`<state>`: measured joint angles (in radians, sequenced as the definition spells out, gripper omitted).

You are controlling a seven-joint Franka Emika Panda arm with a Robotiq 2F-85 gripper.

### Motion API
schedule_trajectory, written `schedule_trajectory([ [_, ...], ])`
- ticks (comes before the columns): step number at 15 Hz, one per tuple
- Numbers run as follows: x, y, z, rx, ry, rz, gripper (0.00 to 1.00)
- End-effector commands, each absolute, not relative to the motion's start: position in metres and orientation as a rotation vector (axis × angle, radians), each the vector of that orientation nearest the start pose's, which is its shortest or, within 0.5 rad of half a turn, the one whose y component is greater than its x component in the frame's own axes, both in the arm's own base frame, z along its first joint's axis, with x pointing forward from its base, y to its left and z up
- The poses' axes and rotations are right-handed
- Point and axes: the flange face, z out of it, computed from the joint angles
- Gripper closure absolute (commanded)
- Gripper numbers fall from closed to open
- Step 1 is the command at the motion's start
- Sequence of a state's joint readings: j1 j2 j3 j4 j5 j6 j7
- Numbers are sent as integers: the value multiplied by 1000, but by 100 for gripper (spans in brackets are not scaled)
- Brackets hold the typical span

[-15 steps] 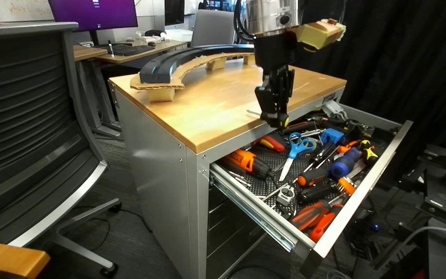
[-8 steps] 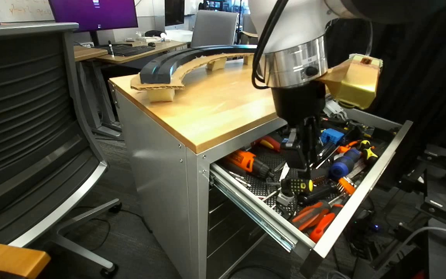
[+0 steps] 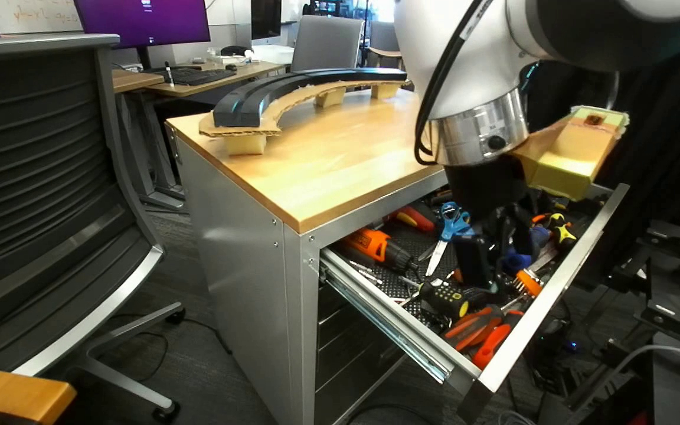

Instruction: Place the screwdriver inside the open drawer then close the drawer

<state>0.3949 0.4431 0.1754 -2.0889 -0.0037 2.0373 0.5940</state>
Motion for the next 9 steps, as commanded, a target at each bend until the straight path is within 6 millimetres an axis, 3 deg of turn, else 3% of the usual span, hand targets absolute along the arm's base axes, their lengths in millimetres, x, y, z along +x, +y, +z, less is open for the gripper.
schedule_trajectory([
  [1, 392, 280, 178, -3111, 112, 1023, 0],
  [3, 373, 277, 179, -3073, 177, 1106, 0],
  [4, 366, 276, 177, -3058, 189, 1144, 25],
  [5, 361, 274, 174, -3053, 201, 1174, 26],
  [9, 359, 268, 150, -3061, 259, 1158, 58],
])
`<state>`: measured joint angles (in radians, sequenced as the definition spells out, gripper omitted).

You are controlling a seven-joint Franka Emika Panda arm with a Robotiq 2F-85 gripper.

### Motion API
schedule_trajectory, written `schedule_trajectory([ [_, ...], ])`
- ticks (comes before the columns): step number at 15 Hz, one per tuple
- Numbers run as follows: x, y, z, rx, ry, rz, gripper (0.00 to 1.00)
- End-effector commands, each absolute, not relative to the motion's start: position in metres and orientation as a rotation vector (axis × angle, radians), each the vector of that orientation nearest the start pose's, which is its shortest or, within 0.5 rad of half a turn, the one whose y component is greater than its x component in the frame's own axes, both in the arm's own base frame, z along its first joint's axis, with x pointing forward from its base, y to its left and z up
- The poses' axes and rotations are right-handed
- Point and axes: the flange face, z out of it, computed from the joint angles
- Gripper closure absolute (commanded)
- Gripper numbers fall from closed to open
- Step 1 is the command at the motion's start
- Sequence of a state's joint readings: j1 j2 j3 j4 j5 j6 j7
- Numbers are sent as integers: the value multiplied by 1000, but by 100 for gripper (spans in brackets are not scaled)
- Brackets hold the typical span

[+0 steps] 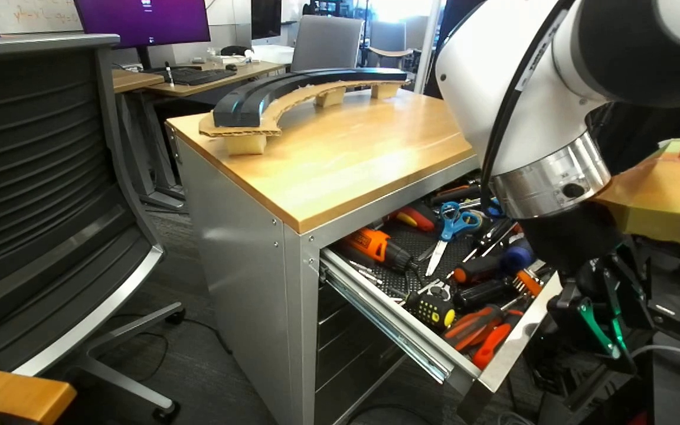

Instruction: Place the screwdriver inside the open drawer then close the drawer

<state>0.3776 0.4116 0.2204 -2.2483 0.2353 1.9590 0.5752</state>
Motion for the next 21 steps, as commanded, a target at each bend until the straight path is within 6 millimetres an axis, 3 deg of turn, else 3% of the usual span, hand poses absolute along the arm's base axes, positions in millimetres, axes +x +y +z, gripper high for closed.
schedule_trajectory([
  [1, 362, 267, 145, -3068, 271, 1133, 65],
  [4, 376, 271, 139, -3113, 273, 983, 89],
  [6, 388, 275, 140, -3169, 258, 838, 99],
  [15, 424, 302, 149, -3511, 100, 253, 100],
  [21, 462, 314, 145, -3666, -39, -235, 100],
])
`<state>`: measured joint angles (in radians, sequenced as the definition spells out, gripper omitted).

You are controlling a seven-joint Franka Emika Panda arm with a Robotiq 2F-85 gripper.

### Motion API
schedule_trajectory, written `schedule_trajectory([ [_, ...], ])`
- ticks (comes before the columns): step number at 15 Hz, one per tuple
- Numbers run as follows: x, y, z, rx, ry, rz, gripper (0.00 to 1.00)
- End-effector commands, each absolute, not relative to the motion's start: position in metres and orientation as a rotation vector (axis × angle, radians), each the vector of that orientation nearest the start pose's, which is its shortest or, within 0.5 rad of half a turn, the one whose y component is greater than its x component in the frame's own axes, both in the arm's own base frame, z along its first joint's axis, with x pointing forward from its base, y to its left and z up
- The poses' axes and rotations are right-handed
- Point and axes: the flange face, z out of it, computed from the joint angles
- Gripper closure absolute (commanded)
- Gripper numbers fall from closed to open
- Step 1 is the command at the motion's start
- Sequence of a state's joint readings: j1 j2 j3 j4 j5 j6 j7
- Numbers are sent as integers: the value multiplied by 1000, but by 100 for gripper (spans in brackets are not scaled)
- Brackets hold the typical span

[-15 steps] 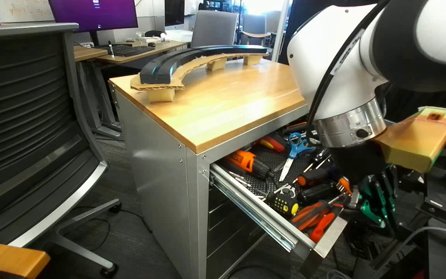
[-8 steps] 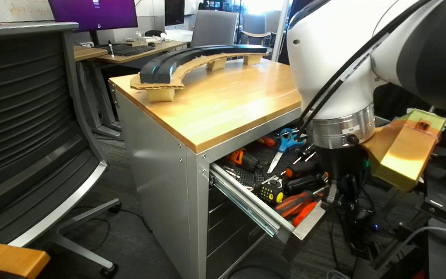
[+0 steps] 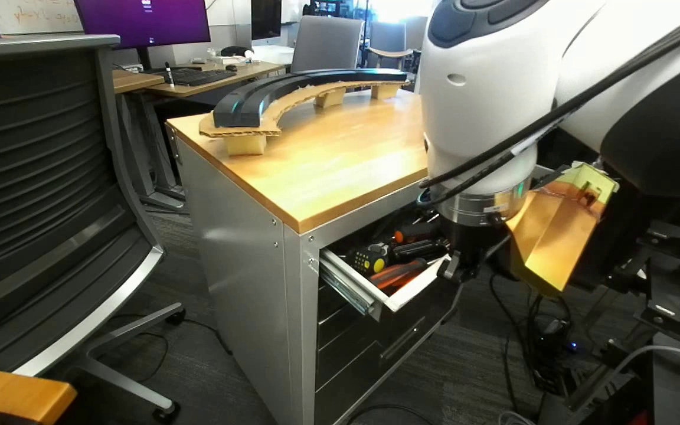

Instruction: Place the screwdriver inside the open drawer then close the drawer

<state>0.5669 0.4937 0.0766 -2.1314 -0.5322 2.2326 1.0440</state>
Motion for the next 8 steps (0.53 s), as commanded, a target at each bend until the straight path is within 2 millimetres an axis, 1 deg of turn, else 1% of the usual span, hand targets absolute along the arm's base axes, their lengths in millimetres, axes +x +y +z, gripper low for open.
schedule_trajectory([
  [1, 469, 314, 143, -3685, -44, -314, 100],
  [4, 483, 318, 138, -3698, -53, -523, 100],
  [8, 493, 319, 135, -3690, -30, -686, 100],
])
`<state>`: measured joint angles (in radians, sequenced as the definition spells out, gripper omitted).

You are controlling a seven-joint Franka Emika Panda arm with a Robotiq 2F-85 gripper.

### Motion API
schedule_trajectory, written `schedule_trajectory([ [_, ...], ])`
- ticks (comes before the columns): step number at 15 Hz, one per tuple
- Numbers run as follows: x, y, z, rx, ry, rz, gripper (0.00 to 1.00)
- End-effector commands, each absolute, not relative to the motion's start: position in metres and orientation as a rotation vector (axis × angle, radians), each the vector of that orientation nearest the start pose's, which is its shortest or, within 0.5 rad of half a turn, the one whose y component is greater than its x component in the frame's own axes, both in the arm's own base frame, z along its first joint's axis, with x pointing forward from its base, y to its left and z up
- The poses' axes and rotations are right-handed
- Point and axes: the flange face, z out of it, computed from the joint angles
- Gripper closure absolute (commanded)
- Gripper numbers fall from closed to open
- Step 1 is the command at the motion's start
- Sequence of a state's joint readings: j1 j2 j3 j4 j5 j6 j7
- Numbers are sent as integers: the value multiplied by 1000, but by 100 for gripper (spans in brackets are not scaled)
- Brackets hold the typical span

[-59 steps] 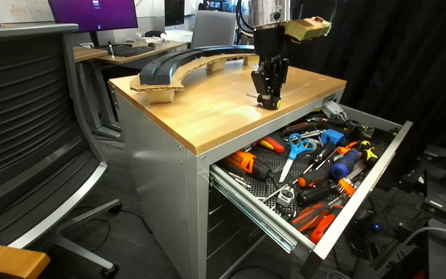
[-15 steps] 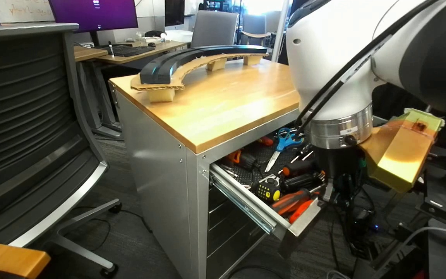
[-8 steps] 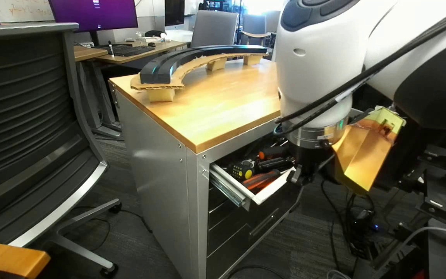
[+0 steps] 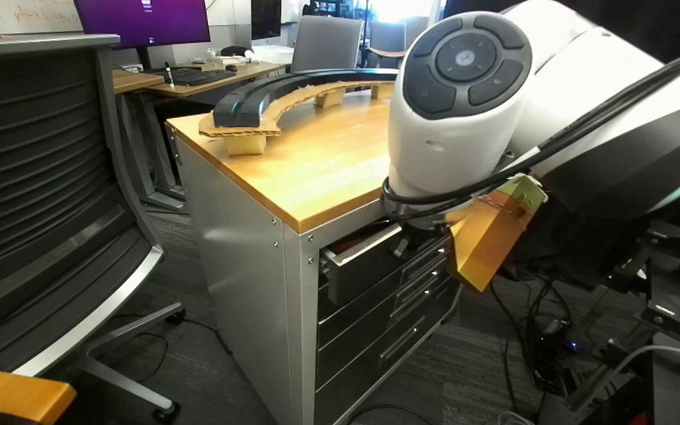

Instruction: Place the screwdriver inside the open drawer then close the drawer

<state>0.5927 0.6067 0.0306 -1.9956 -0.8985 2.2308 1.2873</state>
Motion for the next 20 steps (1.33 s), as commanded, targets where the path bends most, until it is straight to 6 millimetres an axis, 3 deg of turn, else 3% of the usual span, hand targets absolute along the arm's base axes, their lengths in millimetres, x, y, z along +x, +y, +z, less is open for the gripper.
schedule_trajectory([
  [1, 495, 319, 136, 2484, 10, 484, 100],
  [10, 497, 330, 146, 2369, 24, 759, 100],
  [12, 484, 328, 157, 2425, 43, 621, 72],
  [13, 480, 328, 168, 2457, 53, 584, 67],
  [20, 443, 333, 292, 2731, 202, 129, 12],
])
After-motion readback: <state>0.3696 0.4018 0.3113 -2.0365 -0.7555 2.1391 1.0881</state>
